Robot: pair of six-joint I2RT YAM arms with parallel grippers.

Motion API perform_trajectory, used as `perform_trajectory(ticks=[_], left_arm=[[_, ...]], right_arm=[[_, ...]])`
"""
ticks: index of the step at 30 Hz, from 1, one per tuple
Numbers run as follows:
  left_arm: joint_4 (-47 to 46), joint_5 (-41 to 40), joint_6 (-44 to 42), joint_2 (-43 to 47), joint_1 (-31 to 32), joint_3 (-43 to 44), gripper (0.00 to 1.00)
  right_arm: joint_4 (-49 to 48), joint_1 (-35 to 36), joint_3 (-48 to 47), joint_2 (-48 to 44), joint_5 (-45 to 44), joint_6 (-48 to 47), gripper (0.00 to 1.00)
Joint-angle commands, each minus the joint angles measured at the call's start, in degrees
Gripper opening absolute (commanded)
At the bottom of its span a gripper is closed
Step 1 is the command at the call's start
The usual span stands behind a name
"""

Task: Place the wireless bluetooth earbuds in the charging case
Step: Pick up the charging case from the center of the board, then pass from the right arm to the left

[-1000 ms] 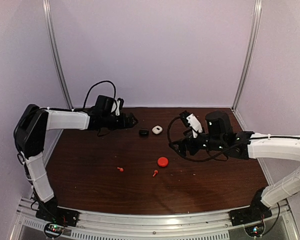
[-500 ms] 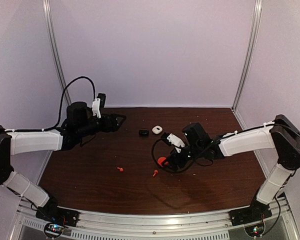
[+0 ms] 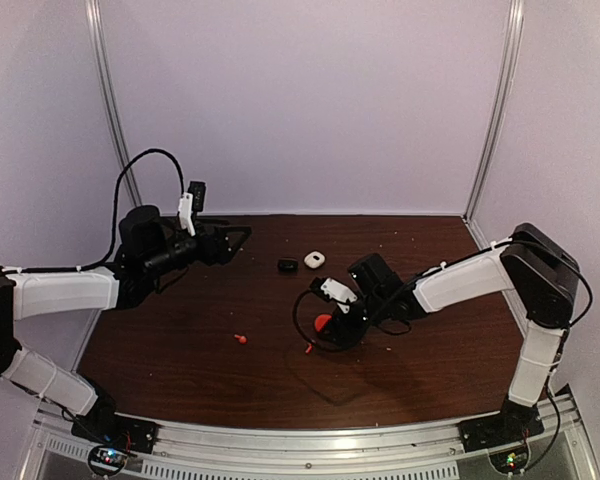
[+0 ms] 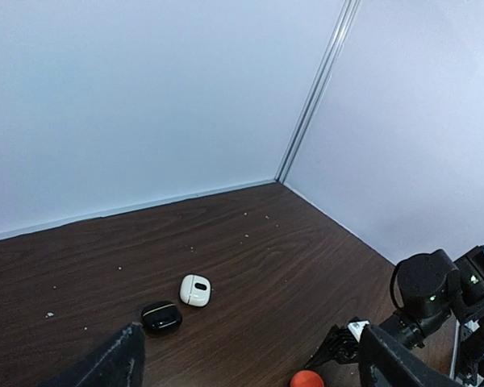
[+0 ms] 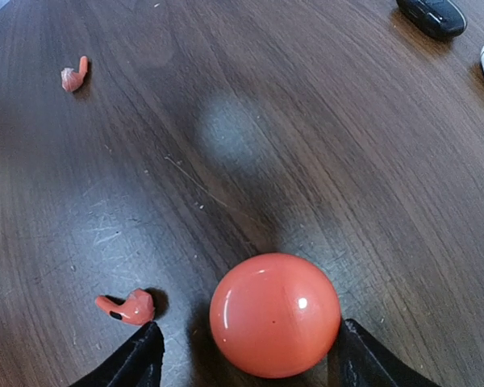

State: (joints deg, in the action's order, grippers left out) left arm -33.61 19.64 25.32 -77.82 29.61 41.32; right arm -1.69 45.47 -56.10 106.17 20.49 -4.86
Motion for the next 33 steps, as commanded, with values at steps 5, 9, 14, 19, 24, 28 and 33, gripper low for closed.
perform_trajectory(ticks=[5,9,14,19,24,28,33], left_arm=[[-4.68,3.56,-0.8,0.43,-0.34,-0.78,0.87],[-4.42,3.79,-0.59,0.73,-0.34,-0.65,0.83],[-2.33,4.5,-0.79,0.86,-0.34,-0.12,0.78],[3.77,3.48,-1.29,1.51,-0.34,1.13,0.71],[12.81,6.49,-1.12,1.35,-0.34,2.73,0.61],[18.43,13.91,-0.6,1.07,-0.34,3.97,0.57],[22.51,28.18,0.56,-0.21,0.1,6.08,0.55]], right_arm=[[-1.43,-0.76,-1.9,3.78,-2.2,-2.57,0.66],[-2.18,-0.94,-1.5,4.15,-2.51,-2.78,0.61],[-1.79,-1.0,-1.52,4.68,-2.72,-3.83,0.52],[-3.22,-0.98,0.36,0.42,-0.27,-4.28,0.46],[-4.82,0.96,2.44,-7.78,-1.16,-5.37,0.45],[-2.7,5.45,2.74,-14.0,-5.29,-9.14,0.44],[0.7,12.52,2.46,-19.85,-12.73,-13.45,0.43]])
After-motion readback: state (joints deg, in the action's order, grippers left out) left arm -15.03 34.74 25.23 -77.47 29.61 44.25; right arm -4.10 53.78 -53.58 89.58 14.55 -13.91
